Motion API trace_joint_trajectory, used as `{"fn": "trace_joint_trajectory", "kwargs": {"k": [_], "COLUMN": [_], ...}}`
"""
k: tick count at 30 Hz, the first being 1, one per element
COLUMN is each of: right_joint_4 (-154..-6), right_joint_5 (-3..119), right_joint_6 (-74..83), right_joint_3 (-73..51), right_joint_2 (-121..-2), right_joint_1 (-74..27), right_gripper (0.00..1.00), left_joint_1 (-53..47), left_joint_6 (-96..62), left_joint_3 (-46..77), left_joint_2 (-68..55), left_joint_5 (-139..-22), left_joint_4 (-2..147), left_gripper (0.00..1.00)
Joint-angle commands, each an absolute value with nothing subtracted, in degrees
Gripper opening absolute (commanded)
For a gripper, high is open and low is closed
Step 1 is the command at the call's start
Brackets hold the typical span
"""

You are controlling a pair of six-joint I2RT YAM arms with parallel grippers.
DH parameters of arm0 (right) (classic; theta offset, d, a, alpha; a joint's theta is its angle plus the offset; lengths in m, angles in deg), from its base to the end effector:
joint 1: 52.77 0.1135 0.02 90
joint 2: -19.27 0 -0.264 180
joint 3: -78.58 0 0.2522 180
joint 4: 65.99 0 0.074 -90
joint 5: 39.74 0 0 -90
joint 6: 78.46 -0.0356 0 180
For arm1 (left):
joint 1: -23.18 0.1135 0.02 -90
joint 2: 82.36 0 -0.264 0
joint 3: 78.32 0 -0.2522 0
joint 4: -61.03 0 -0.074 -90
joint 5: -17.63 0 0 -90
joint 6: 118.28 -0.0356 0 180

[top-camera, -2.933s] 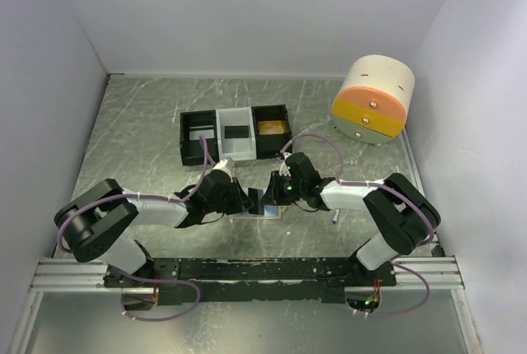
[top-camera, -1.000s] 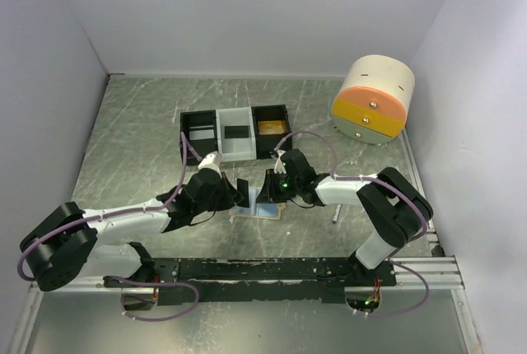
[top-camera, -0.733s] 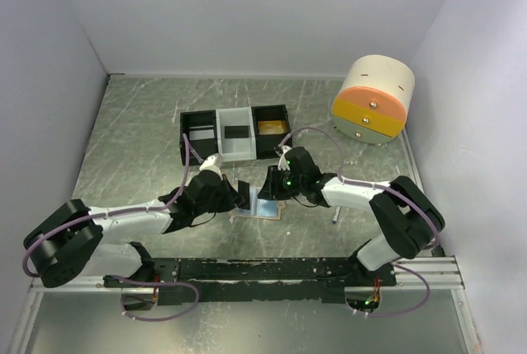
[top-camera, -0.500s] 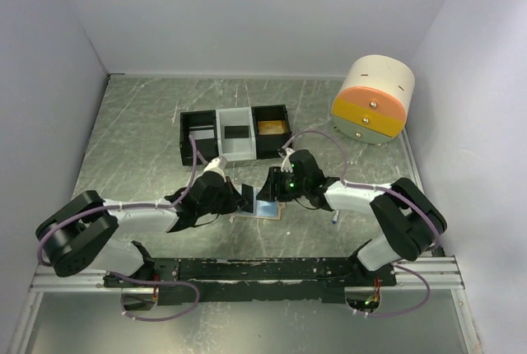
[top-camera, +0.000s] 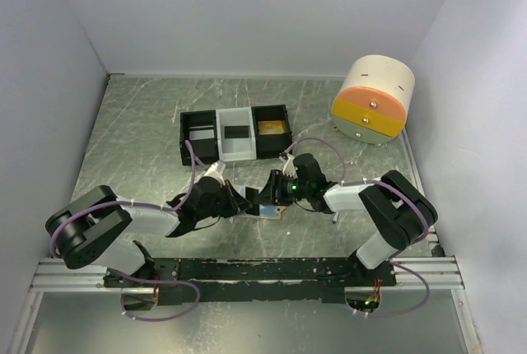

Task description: Take the credit cards out of the card holder

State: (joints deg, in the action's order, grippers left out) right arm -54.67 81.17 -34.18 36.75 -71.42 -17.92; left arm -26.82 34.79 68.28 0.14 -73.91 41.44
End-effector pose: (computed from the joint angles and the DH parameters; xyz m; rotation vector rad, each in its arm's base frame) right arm 0.2128 0.1704 0.1238 -0.1004 2.4767 1.3004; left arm 0.1574 -0.1891 0.1306 -0.2471 2.3171 -1.1507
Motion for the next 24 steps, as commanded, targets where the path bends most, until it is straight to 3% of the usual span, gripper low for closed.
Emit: {"fn": "trace_joint_trajectory", "kwargs": {"k": [1, 24], "right_joint_4": [-52.7, -33.0], "right_joint_5": [82.2, 91.8], "right_joint_6": [-35.3, -47.9], "right_joint_3": [37.0, 44.9], "right_joint_2": [-72.3, -70.0], "right_joint_1": [-18.3, -24.0], "right_gripper": [0.45, 0.40], "left_joint_1": [-26.4, -26.3], "left_joint_6": [37.0, 39.4], "left_joint_3": [70.0, 72.5], "left_joint_2": [0.2, -0.3], "left_joint_5": [-76.1, -79.7], "left_joint_4": [33.1, 22.3], "left_gripper": [0.07, 0.07]}}
